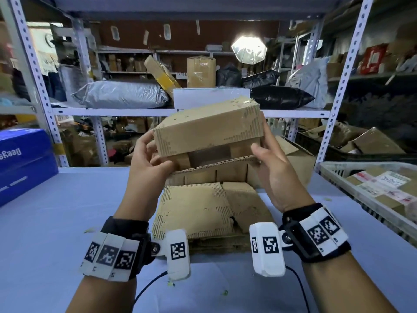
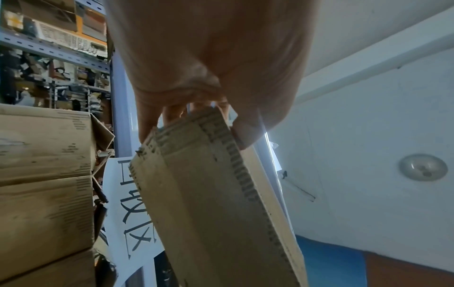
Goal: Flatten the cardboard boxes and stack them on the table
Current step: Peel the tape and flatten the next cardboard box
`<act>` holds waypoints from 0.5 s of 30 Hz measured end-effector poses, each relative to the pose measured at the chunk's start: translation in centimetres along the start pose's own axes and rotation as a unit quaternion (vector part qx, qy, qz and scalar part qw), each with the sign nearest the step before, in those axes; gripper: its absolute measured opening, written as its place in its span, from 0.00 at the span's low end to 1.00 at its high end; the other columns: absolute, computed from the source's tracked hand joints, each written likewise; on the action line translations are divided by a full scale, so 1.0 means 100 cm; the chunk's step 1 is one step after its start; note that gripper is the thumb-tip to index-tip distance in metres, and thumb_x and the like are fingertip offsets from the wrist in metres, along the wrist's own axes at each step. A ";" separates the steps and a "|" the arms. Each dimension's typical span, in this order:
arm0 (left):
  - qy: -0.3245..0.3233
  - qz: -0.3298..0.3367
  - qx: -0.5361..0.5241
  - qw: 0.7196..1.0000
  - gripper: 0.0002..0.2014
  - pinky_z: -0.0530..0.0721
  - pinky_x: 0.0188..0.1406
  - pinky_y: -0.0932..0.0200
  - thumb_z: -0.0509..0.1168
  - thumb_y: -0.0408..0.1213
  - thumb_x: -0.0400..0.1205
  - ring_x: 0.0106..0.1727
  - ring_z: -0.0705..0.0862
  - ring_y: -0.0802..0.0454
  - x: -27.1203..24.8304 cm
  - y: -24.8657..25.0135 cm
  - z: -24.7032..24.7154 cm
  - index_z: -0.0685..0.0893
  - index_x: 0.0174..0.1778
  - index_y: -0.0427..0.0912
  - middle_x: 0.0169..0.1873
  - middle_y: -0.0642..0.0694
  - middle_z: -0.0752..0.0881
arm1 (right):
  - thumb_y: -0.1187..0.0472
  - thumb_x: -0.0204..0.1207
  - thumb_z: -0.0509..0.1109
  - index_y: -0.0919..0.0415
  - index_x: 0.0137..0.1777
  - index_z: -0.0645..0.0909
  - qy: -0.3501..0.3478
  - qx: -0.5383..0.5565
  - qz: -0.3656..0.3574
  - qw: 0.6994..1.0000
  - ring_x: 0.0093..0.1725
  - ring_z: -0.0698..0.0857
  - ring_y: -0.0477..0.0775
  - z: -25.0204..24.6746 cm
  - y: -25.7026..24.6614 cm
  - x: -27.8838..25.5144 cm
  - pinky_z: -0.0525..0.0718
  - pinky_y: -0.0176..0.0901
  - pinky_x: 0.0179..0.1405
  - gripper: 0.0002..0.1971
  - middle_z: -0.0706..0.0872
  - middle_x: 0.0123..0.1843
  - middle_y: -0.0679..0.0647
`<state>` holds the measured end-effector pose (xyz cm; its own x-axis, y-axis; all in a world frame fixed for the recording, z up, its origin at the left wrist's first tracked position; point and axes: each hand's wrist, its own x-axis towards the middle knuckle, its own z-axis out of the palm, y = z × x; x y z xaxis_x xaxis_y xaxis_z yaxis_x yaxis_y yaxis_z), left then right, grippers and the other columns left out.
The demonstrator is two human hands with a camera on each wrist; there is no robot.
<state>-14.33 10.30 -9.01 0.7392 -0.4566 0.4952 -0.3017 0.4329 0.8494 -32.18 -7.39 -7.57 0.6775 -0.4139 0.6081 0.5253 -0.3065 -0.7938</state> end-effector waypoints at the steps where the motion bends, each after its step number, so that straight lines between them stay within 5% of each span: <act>1: 0.003 0.007 0.007 1.000 0.36 0.90 0.49 0.58 0.70 0.17 0.79 0.63 0.89 0.48 0.000 -0.002 0.000 0.73 0.79 0.50 0.70 0.45 0.84 | 0.58 0.77 0.67 0.40 0.87 0.57 0.003 -0.014 -0.002 1.000 0.82 0.72 0.48 0.000 0.000 0.000 0.63 0.60 0.84 0.39 0.73 0.83 0.42; 5: 0.013 0.026 0.030 0.999 0.31 0.90 0.48 0.60 0.76 0.38 0.82 0.61 0.89 0.56 -0.002 -0.002 0.000 0.72 0.79 0.53 0.69 0.49 0.83 | 0.74 0.70 0.66 0.42 0.89 0.50 -0.030 -0.104 -0.023 0.994 0.80 0.73 0.45 -0.003 0.003 -0.003 0.76 0.50 0.76 0.51 0.70 0.84 0.42; 9: 0.022 -0.008 0.000 1.000 0.31 0.91 0.48 0.56 0.69 0.60 0.80 0.52 0.87 0.68 -0.002 0.003 0.004 0.75 0.76 0.49 0.61 0.56 0.86 | 0.73 0.74 0.72 0.39 0.88 0.41 -0.087 -0.177 -0.037 0.980 0.84 0.60 0.33 -0.002 0.005 -0.005 0.71 0.32 0.74 0.55 0.57 0.86 0.28; 11: 0.035 -0.030 0.013 0.999 0.23 0.87 0.63 0.46 0.65 0.64 0.83 0.51 0.85 0.68 -0.002 0.001 0.006 0.80 0.65 0.51 0.55 0.59 0.86 | 0.71 0.76 0.75 0.35 0.86 0.36 -0.098 -0.230 -0.049 0.967 0.85 0.50 0.31 0.003 0.005 -0.005 0.69 0.36 0.79 0.57 0.47 0.86 0.24; 13: 0.043 -0.036 0.019 0.998 0.16 0.81 0.72 0.38 0.60 0.61 0.86 0.55 0.83 0.63 -0.004 0.000 0.007 0.79 0.56 0.54 0.54 0.58 0.86 | 0.71 0.75 0.76 0.36 0.86 0.33 -0.096 -0.281 -0.057 0.953 0.87 0.45 0.36 0.007 0.006 -0.005 0.62 0.51 0.86 0.60 0.43 0.89 0.32; 15: 0.049 -0.039 0.024 0.998 0.16 0.79 0.74 0.34 0.62 0.61 0.81 0.62 0.83 0.59 -0.005 -0.001 0.008 0.79 0.57 0.56 0.59 0.56 0.86 | 0.70 0.75 0.76 0.32 0.85 0.32 -0.088 -0.314 -0.068 0.943 0.88 0.44 0.38 0.009 0.005 -0.005 0.61 0.44 0.85 0.61 0.42 0.90 0.35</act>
<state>-15.17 9.90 -9.21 0.8165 -0.4073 0.4092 -0.2675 0.3611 0.8933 -31.77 -6.57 -8.25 0.7295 -0.2023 0.6533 0.2426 -0.8165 -0.5238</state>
